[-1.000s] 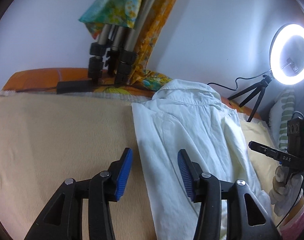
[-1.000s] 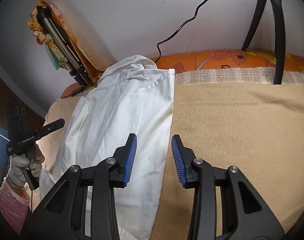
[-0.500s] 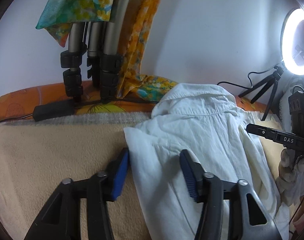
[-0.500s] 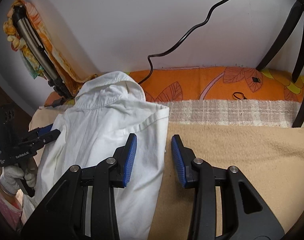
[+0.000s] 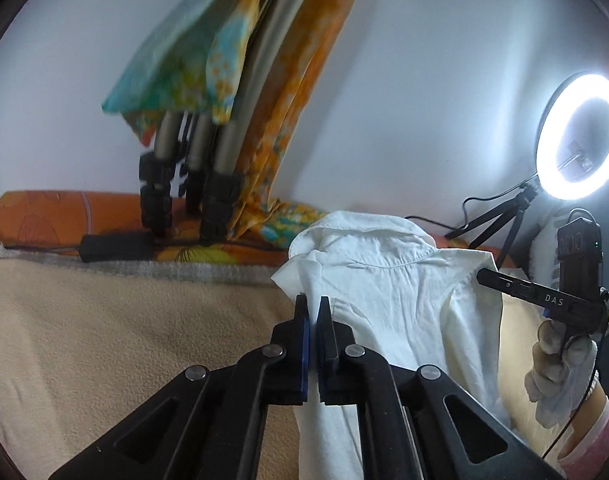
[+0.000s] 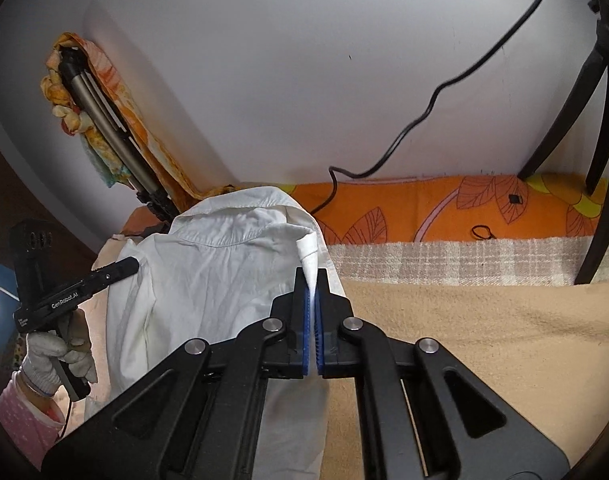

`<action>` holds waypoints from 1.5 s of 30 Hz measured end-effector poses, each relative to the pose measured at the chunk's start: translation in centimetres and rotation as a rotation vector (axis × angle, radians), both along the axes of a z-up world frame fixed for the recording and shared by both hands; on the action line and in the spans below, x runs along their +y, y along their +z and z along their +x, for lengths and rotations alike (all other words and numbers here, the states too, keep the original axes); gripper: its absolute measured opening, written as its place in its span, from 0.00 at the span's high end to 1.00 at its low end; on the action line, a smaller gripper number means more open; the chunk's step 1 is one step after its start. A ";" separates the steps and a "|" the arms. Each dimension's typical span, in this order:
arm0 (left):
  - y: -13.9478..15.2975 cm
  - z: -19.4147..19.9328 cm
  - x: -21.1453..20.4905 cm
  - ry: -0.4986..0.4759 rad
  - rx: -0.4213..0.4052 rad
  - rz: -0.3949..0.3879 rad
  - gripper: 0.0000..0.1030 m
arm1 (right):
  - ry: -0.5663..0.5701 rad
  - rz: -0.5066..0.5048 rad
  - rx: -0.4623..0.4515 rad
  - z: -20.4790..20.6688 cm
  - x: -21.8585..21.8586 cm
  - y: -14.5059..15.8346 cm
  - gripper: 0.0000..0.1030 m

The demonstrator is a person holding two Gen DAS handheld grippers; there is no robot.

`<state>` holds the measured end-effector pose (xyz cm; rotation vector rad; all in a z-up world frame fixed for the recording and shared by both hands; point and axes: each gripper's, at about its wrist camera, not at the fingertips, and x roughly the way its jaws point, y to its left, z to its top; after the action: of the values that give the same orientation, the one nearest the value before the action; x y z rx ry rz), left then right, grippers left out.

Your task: Fold small clothes

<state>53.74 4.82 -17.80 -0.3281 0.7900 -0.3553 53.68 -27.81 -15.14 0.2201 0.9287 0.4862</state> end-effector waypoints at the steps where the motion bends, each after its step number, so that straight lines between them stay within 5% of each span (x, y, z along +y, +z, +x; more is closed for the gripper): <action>1: 0.5 -0.4 0.1 -0.001 -0.011 -0.003 1.00 | 0.006 0.001 -0.012 -0.3 0.0 0.7 0.97; 13: 7.2 -8.3 -1.1 -0.048 -0.151 0.041 1.00 | 0.030 0.013 -0.113 -8.5 -1.0 7.8 0.97; 22: 9.2 -17.1 -2.1 -0.086 -0.193 0.072 1.00 | 0.056 -0.032 -0.133 -17.3 -0.9 10.5 0.97; 32: 7.1 -25.0 -2.3 -0.094 -0.152 0.113 1.00 | 0.072 -0.080 -0.122 -25.6 -1.3 8.6 0.97; 45: 3.4 -30.7 -2.5 -0.141 -0.054 0.185 1.00 | 0.121 -0.215 -0.054 -31.2 -0.7 2.9 0.97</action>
<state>23.00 2.33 -14.43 -0.0896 0.7887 -0.4180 22.45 -28.48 -12.20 -0.0445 0.9378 0.4974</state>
